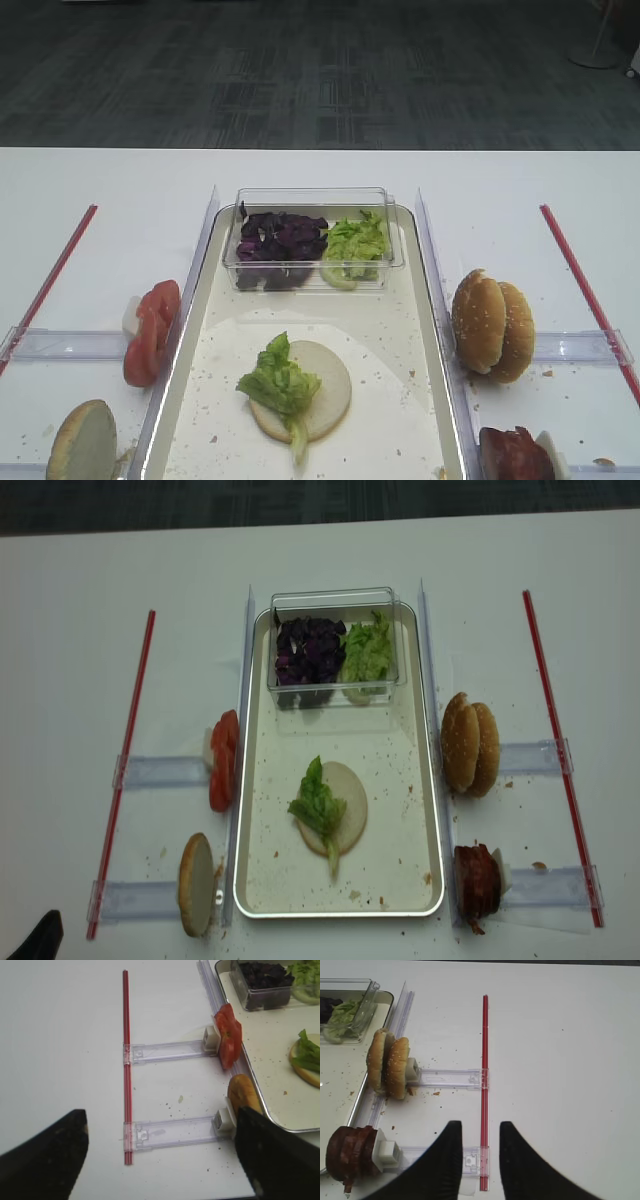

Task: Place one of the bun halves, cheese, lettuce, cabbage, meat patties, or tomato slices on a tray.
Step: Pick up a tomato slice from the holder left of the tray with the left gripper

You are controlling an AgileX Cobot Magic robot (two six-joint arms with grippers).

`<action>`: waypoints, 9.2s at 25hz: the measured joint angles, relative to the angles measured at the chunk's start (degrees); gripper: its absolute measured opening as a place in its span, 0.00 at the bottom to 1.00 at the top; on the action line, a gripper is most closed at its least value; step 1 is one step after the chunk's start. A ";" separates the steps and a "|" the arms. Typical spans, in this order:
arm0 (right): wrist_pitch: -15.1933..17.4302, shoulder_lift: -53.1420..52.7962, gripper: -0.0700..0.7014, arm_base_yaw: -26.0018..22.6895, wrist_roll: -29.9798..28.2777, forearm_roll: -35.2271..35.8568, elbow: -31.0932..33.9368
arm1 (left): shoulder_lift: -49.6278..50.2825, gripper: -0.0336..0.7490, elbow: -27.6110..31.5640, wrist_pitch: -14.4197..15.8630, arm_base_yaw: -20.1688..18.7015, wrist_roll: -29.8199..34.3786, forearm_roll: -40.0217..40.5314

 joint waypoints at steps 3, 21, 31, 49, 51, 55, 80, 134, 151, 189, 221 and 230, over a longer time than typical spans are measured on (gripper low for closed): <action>0.00 0.00 0.38 0.00 0.00 0.00 0.00 | 0.00 0.75 0.00 0.00 0.00 0.00 0.00; 0.00 0.00 0.16 0.00 -0.10 0.00 0.00 | 0.19 0.75 -0.38 -1.55 0.00 0.00 -0.39; 0.00 0.00 0.14 0.00 -0.10 0.00 0.00 | 22.56 0.75 -2.18 -14.47 0.00 5.15 -7.55; 0.00 0.00 0.14 0.00 -0.10 0.00 0.00 | 80.02 0.72 -21.74 -23.35 0.00 9.44 -9.11; 0.00 0.00 0.14 0.00 -0.10 0.00 0.00 | 84.16 0.72 -23.74 -23.60 0.00 9.55 -9.11; 0.00 0.00 0.14 0.00 -0.10 0.00 0.00 | 89.97 0.72 -26.31 -24.05 0.00 9.89 -9.11; 0.00 0.00 0.14 0.00 -0.10 0.00 0.00 | 91.00 0.71 -29.55 -14.63 -5.67 5.90 -9.71; 0.00 0.00 0.14 0.00 0.00 0.00 0.00 | 103.21 0.56 -40.63 -11.85 -22.59 -8.22 -4.68; 0.00 0.00 0.14 0.00 0.00 0.00 0.00 | 105.41 0.44 -41.20 -10.51 -22.59 -9.07 -2.00; 0.00 0.00 0.14 0.00 -0.10 0.00 0.00 | 105.50 0.27 -44.39 -6.43 -22.59 -9.18 -1.63; 0.00 0.00 0.14 0.00 -0.10 0.00 0.00 | 105.39 0.08 -44.39 -6.43 -22.59 -10.22 1.14; 0.00 0.00 0.14 0.00 -0.10 0.00 0.00 | 102.73 0.08 -44.51 -4.99 -22.59 -10.22 1.14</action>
